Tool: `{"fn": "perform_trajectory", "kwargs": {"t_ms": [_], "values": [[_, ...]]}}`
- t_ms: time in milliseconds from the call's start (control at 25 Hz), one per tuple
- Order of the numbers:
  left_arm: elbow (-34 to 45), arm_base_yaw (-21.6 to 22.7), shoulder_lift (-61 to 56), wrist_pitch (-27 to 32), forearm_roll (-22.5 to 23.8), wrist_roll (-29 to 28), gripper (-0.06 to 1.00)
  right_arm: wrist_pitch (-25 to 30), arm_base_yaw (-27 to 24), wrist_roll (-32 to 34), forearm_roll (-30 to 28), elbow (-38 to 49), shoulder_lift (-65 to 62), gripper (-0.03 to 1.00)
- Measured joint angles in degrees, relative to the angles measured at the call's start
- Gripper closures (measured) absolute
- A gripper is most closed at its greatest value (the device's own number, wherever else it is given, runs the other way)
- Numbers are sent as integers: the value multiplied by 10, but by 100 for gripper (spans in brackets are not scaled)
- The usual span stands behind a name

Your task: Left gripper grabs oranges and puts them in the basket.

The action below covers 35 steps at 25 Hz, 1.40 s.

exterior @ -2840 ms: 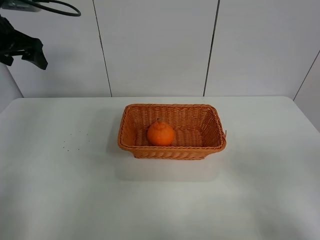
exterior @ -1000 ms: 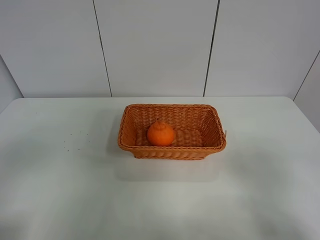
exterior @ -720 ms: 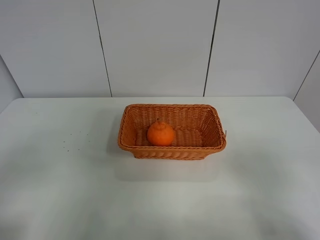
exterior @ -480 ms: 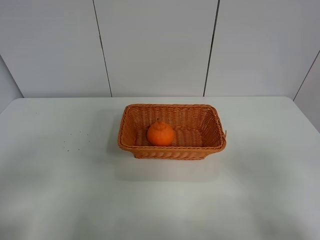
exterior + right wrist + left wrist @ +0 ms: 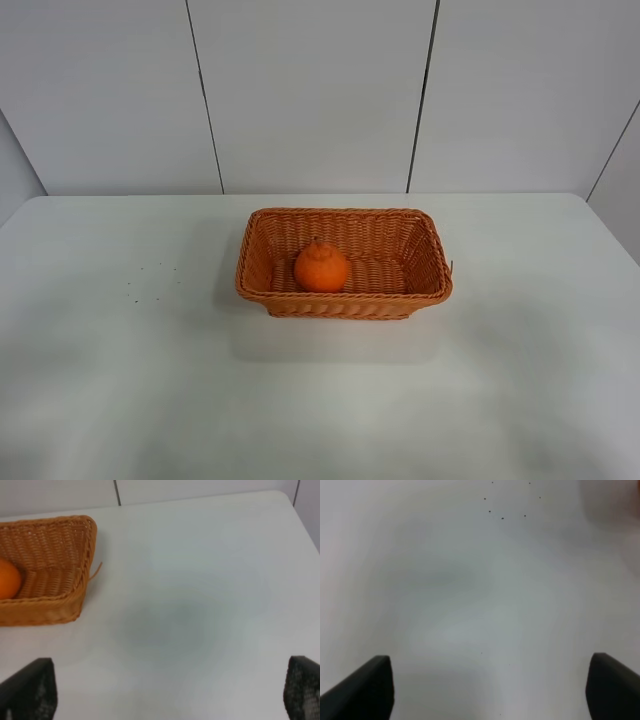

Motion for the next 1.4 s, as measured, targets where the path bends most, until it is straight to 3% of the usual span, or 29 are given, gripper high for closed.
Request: {"fn": "perform_trajectory", "kwargs": {"t_ms": [240, 1400], "values": [[0, 0, -56, 0, 0, -1, 7, 0, 0, 0, 0, 0, 0, 27], [0, 0, -57, 0, 0, -1, 7, 0, 0, 0, 1, 0, 0, 27]]}}
